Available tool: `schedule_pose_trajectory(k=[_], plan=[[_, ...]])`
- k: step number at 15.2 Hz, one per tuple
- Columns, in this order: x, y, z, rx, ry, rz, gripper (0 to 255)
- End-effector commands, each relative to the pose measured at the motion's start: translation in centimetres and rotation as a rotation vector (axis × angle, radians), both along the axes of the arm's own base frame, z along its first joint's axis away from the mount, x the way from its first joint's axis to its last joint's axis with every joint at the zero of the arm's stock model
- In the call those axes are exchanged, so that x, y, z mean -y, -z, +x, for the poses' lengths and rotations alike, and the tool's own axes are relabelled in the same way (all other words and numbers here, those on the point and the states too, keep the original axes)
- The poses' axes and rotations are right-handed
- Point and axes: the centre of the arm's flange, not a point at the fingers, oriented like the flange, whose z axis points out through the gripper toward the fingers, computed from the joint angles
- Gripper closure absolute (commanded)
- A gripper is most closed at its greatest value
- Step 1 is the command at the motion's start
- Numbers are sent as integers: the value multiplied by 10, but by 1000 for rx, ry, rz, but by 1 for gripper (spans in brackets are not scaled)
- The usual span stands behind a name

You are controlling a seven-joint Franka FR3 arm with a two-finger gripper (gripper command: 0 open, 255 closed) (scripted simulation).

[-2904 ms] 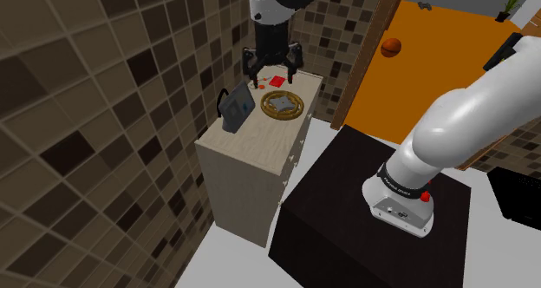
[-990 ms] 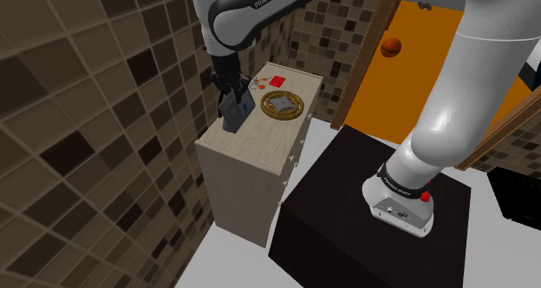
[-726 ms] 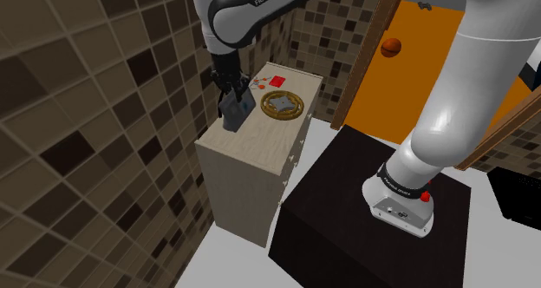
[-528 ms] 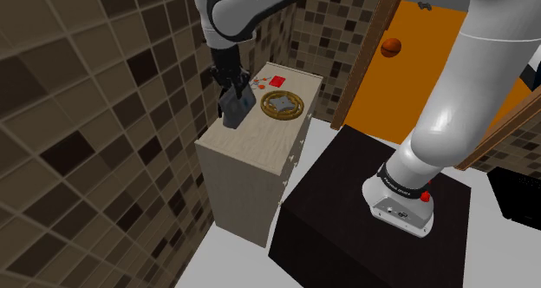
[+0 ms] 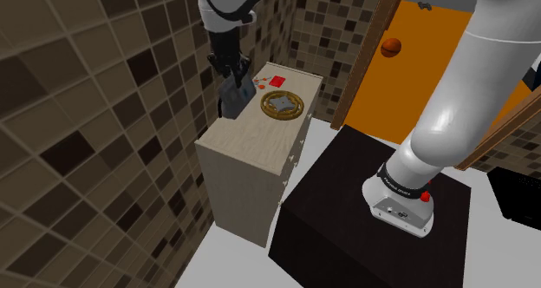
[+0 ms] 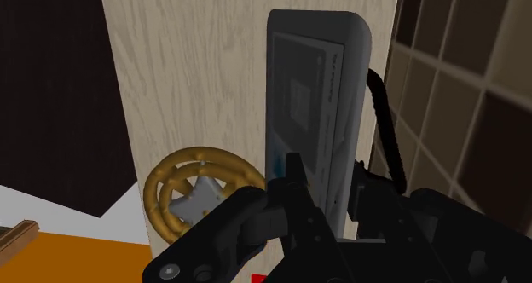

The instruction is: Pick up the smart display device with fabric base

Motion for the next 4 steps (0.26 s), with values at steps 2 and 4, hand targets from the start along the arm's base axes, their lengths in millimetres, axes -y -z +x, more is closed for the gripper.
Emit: schedule_pose_trajectory(k=[2,4], plan=[[-1,-17,0,0,0,0,255],[-1,-18,0,0,0,0,255]])
